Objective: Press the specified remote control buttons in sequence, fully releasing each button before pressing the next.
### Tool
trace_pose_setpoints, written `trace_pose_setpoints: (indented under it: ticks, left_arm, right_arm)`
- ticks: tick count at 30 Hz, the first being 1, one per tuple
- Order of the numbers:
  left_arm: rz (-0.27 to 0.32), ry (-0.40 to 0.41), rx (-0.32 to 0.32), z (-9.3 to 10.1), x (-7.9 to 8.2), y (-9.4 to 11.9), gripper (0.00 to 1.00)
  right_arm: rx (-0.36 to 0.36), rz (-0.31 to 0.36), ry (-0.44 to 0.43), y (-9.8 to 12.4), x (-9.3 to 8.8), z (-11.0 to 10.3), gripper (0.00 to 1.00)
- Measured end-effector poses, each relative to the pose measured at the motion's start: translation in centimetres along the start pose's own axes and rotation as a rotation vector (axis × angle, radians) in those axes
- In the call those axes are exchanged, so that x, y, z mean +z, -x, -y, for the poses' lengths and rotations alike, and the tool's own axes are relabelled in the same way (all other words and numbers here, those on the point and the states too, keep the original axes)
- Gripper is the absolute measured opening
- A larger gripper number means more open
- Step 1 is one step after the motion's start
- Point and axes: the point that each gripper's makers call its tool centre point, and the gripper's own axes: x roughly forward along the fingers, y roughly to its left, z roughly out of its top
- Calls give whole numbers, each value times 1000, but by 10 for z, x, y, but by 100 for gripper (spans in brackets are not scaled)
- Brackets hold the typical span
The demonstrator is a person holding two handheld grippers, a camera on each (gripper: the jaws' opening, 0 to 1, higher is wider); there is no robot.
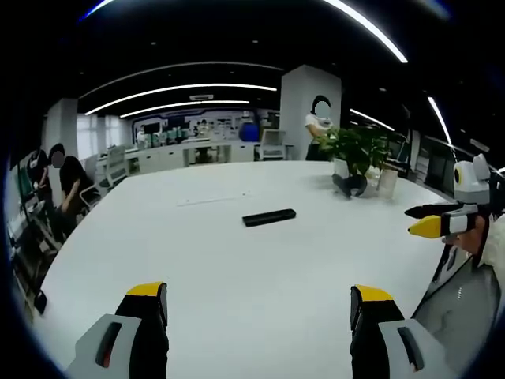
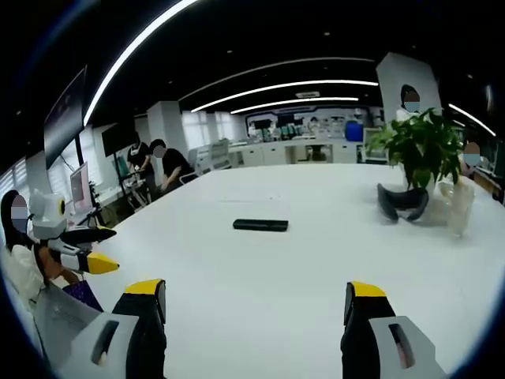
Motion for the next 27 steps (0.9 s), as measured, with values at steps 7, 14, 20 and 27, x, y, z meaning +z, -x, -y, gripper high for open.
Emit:
trace_pose_setpoints:
  ticks: [7, 14, 20, 27]
  left_arm:
    - [-8, 0, 0, -1, -3, 0, 99]
    - [6, 9, -7, -1, 2, 0, 99]
    - [-1, -17, -5, -3, 2, -2, 99]
    - [-6, -28, -6, -2, 4, -3, 99]
  right_arm:
    - [4, -4, 0, -1, -1, -1, 93]
    - [9, -5, -4, -2, -1, -1, 93]
    - [14, -4, -2, -2, -1, -2, 93]
    - [17, -6, 2, -3, -1, -2, 93]
